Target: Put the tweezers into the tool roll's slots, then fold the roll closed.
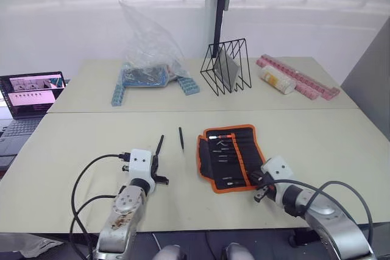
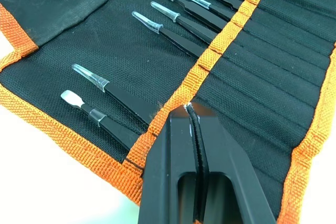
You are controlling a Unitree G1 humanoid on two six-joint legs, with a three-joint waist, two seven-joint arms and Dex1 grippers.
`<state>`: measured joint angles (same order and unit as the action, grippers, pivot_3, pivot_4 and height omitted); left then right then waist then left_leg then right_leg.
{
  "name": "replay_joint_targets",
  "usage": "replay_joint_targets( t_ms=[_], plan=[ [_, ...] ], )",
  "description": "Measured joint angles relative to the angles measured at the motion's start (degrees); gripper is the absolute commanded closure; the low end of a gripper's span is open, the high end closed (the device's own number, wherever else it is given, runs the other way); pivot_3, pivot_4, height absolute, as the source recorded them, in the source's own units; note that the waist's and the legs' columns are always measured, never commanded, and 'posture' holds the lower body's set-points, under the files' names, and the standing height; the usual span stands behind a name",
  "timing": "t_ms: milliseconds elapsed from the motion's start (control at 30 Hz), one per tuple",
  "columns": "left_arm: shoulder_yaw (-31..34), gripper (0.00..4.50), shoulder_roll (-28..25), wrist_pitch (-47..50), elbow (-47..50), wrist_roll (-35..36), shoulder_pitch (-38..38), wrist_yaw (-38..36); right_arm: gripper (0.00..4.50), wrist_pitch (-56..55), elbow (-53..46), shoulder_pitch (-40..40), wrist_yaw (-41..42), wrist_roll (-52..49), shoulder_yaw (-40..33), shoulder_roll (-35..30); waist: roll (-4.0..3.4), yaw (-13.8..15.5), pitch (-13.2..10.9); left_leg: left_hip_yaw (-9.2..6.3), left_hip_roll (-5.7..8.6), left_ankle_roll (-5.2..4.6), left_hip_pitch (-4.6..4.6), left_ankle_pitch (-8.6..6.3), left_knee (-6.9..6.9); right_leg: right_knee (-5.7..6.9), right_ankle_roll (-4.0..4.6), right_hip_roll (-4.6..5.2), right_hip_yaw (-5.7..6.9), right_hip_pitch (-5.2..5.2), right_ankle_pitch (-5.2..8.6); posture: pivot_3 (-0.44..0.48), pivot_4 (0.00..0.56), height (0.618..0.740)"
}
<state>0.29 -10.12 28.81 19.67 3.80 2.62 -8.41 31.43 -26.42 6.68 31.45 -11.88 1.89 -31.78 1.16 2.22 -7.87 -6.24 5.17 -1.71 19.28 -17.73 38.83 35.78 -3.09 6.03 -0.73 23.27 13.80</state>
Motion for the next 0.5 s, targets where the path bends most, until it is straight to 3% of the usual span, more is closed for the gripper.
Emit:
replay_joint_targets(
  t_ms=[133, 267, 500],
  plan=[
    [3.47, 4.46, -8.06, 1.08, 0.98, 2.79, -0.26, -5.95, 4.5, -0.16, 0.0, -0.14, 0.0, -0.01, 0.49, 0.33, 0.2, -0.48, -0.15, -0.03, -0.01, -0.05, 0.08, 0.01, -0.06, 0.05, 0.1, -0.12, -0.02, 0.24, 0.0, 0.0, 0.15, 0.724],
    [7.75, 4.46, -15.74, 1.38, 1.85, 6.74, -5.56, -13.59, 4.5, -0.23, 0.55, -1.02, -0.29, 0.17, 0.85, 0.93, 0.24, -0.59, -0.17, -0.04, 0.03, 0.08, 0.36, 0.09, -0.03, 0.06, 0.64, -0.11, -0.01, 0.75, -0.32, 0.0, 0.15, 0.724],
    [0.13, 4.46, -19.26, 1.81, 0.0, 12.37, -19.7, -27.31, 4.5, -1.37, 1.34, -1.85, -1.41, 0.62, 2.06, 2.65, 0.31, -1.39, -0.16, -0.03, 0.0, 0.21, 0.66, 0.47, -0.03, 0.14, 0.78, -0.28, -0.02, 0.89, -0.46, 0.0, 0.15, 0.724]
  ],
)
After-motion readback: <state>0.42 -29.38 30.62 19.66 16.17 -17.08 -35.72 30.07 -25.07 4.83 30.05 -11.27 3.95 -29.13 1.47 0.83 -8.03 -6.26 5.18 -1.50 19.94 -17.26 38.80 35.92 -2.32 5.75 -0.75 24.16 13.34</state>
